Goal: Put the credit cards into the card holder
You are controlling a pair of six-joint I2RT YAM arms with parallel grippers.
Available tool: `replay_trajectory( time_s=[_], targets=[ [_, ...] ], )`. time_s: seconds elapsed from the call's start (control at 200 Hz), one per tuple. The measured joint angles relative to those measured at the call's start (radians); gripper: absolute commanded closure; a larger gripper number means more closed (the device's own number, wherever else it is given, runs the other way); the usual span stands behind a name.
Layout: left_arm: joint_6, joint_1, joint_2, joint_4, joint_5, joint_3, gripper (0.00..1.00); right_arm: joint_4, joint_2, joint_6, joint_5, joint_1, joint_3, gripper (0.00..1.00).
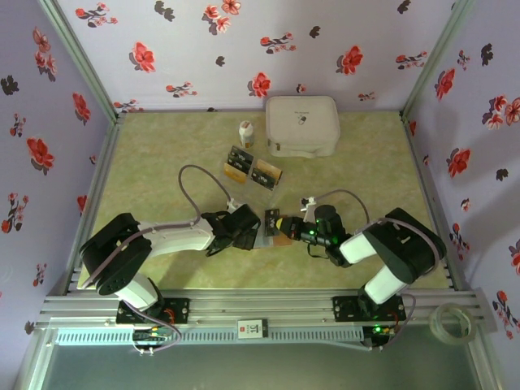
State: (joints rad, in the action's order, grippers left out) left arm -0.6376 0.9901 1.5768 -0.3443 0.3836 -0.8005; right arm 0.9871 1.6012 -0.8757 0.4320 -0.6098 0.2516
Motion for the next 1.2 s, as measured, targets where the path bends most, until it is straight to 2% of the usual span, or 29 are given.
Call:
replay_trajectory(
  time_s=[0.595, 1.2],
  targets=[
    [-0.003, 0.0, -0.002, 0.007, 0.002, 0.005, 0.0, 0.199, 0.16, -0.053, 0.063, 0.0, 0.0, 1.0],
    [-0.003, 0.0, -0.003, 0.007, 0.002, 0.005, 0.0, 0.19, 0.163, -0.05, 0.078, 0.0, -0.014, 1.0]
  ],
)
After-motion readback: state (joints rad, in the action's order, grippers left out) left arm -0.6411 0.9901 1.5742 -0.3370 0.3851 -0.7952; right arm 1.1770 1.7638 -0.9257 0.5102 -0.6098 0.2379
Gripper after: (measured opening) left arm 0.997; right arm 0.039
